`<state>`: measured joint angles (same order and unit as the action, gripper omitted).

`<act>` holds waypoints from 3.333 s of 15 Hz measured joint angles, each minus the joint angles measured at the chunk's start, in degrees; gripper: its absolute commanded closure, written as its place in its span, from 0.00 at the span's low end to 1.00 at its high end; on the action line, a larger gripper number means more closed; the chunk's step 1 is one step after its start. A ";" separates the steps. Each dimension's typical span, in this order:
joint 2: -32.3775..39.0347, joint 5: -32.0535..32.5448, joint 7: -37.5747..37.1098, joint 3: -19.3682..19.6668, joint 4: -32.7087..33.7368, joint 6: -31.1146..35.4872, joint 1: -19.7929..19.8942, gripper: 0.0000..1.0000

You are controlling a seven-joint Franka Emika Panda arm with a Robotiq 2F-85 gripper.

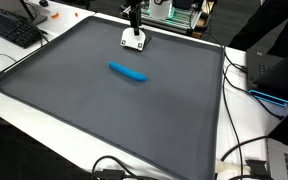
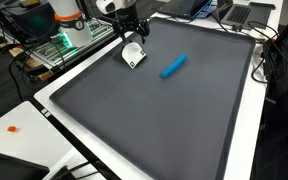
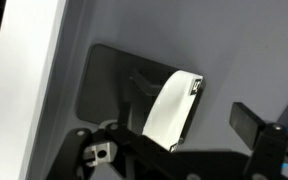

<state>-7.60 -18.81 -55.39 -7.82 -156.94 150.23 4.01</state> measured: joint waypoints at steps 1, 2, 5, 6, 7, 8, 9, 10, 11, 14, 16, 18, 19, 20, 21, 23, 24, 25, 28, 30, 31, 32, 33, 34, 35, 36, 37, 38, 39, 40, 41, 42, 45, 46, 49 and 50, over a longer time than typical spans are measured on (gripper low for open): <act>0.56 0.00 -0.01 0.26 0.14 0.61 -0.22 0.00; 1.13 0.00 -0.06 0.48 0.34 1.20 -0.39 0.00; 2.69 0.00 -0.28 1.02 0.89 2.63 -0.74 0.00; 3.16 0.00 -0.45 1.22 1.07 3.05 -0.89 0.00; 3.57 0.00 -0.62 1.42 1.19 3.52 -1.05 0.00; 3.91 0.00 -0.80 1.62 1.31 3.88 -1.21 0.00; 4.23 0.00 -0.92 1.85 1.44 4.22 -1.40 0.00; 4.51 0.00 -1.10 2.05 1.55 4.53 -1.56 0.00; 4.75 0.00 -1.38 2.21 1.65 4.76 -1.68 0.00; 5.42 -0.06 -2.11 2.54 1.99 5.05 -1.88 0.08; 5.86 -0.15 -2.43 2.70 2.25 5.24 -1.95 0.11; 6.19 -0.18 -3.00 2.82 2.46 5.38 -2.14 0.19; 6.33 -0.29 -3.10 2.87 2.54 5.40 -2.25 0.24; 6.44 -0.53 -3.16 2.93 2.59 5.41 -2.41 0.32; 6.48 -0.72 -3.17 2.98 2.61 5.42 -2.56 0.41; 6.50 -0.87 -3.35 3.09 2.67 5.42 -2.82 0.60; 6.51 -0.92 -3.52 3.15 2.72 5.43 -2.93 0.71; 6.51 -0.94 -3.81 3.21 2.79 5.44 -3.05 0.80; 6.55 -1.71 -4.30 3.27 3.15 5.44 -3.32 0.99; 6.58 -2.62 -4.31 3.28 3.43 5.44 -3.41 1.00; 6.60 -2.95 -4.37 3.29 3.58 5.45 -3.42 1.00; 6.62 -3.27 -4.51 3.31 3.73 5.44 -3.43 0.99; 6.66 -3.51 -4.66 3.34 3.83 5.44 -3.45 0.99; 6.72 -3.72 -4.85 3.37 3.92 5.44 -3.48 0.99; 6.82 -3.88 -5.14 3.42 4.02 5.44 -3.53 0.99; 6.92 -4.03 -5.43 3.46 4.10 5.44 -3.54 0.99; 6.99 -4.19 -5.76 3.50 4.16 5.44 -3.54 0.99; 7.01 -4.21 -6.40 3.57 4.20 5.44 -3.54 0.99; 7.01 -4.21 -6.99 3.64 4.29 5.40 -3.54 0.99; 6.98 -4.21 -7.70 3.72 4.46 5.17 -3.54 0.99; 6.86 -4.21 -8.41 3.79 4.71 4.79 -3.54 0.99; 6.57 -4.21 -8.85 3.83 5.01 4.39 -3.54 0.99; 4.53 -3.97 -9.95 3.89 6.31 0.01 -3.57 0.99; 3.53 -3.69 -9.96 3.89 6.83 -2.10 -3.60 0.99; 0.04 -3.38 -9.28 3.85 8.89 -9.30 -4.14 0.99; -1.06 -3.35 -8.42 3.82 9.82 -11.68 -4.46 0.99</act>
<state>-8.66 -22.17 -63.82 -4.00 -147.12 138.55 -0.45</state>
